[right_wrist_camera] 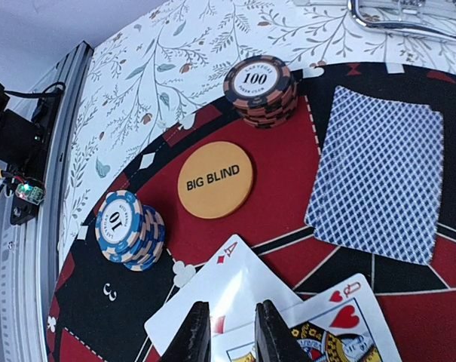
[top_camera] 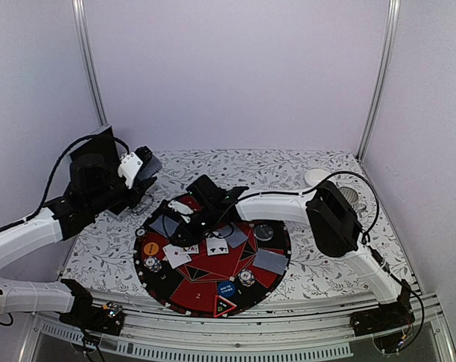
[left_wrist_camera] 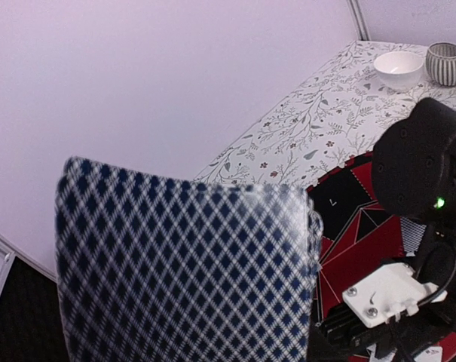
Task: Distribute texas hold em gaming equipment
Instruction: Adjust the poker card in the community card area.
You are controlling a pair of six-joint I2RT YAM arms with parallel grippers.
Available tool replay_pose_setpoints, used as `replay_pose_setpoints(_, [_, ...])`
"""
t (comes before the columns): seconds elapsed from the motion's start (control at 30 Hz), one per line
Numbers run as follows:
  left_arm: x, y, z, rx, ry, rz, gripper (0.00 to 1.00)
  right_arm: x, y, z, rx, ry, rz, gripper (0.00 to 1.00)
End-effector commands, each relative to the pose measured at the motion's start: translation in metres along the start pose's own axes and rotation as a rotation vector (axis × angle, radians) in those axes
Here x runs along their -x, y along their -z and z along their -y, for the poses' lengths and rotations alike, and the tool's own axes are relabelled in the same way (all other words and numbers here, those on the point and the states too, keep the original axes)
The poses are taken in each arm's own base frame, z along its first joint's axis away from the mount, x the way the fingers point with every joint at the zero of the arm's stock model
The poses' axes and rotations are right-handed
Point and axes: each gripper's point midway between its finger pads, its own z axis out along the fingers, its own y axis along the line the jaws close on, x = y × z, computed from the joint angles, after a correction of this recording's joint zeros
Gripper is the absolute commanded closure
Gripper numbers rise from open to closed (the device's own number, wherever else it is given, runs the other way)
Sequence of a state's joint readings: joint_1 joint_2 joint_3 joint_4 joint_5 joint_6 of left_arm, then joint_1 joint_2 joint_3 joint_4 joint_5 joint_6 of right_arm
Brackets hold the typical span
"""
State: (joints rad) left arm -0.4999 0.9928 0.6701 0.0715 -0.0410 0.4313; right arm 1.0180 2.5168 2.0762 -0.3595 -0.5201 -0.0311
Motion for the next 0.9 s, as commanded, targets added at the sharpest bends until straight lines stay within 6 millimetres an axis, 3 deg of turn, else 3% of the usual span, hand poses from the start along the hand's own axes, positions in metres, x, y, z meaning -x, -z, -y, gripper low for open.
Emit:
replay_pose_setpoints(0.0, [0.008, 0.0, -0.014, 0.052, 0.027, 0.027, 0.58, -0.003, -0.022, -0.007, 0.036, 0.039, 0.001, 0.78])
replay_pose_setpoints(0.17, [0.008, 0.0, -0.013, 0.047, 0.027, 0.028, 0.58, -0.022, -0.027, 0.008, -0.031, 0.002, -0.05, 0.8])
replay_pose_setpoints(0.43, [0.007, -0.001, -0.012, 0.043, 0.027, 0.028, 0.58, -0.045, -0.003, 0.004, -0.081, -0.004, -0.121, 0.8])
replay_pose_setpoints(0.7, [0.006, -0.002, -0.011, 0.033, 0.026, 0.023, 0.58, -0.033, 0.016, -0.012, -0.063, 0.006, -0.105, 0.8])
replay_pose_setpoints(0.87, [0.005, -0.002, -0.01, 0.03, 0.027, 0.02, 0.58, -0.012, 0.032, -0.026, -0.041, 0.05, -0.08, 0.8])
